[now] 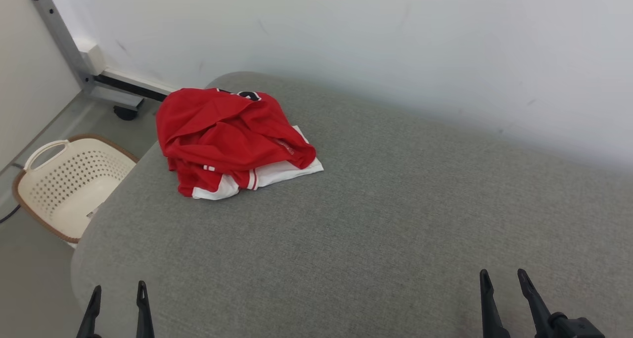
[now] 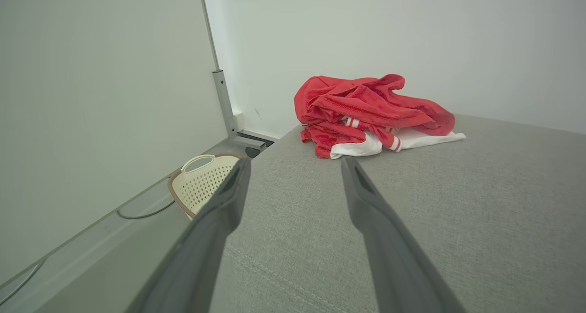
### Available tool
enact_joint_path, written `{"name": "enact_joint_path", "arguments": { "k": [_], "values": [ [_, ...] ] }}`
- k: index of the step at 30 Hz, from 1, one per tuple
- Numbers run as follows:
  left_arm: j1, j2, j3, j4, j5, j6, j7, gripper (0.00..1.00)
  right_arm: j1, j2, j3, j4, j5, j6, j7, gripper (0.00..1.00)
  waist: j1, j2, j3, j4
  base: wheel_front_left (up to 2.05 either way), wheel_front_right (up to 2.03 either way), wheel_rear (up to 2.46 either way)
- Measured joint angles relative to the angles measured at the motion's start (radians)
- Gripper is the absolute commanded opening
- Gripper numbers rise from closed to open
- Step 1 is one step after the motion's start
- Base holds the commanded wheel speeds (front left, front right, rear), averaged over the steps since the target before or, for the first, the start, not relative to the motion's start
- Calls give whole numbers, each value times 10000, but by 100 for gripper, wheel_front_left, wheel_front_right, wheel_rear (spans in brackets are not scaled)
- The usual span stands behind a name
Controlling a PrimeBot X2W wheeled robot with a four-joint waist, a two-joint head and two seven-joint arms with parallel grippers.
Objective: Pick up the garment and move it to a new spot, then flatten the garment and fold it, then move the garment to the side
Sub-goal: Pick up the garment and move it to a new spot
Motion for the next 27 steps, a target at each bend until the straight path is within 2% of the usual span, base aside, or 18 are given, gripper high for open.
{"name": "enact_joint_path", "arguments": {
  "k": [10,17,27],
  "values": [
    [115,-2,249,-144,-75,115,0,100,-120,2,265,42,-13,0,0,100,0,0,105,869,0,0,0],
    [212,-8,357,-230,-207,345,0,100,-264,0,395,165,-71,0,0,100,0,0,205,984,0,0,0],
    [193,-6,322,-213,-226,364,0,100,-258,0,376,171,-8,0,0,100,0,0,92,912,0,0,0]
  ]
}}
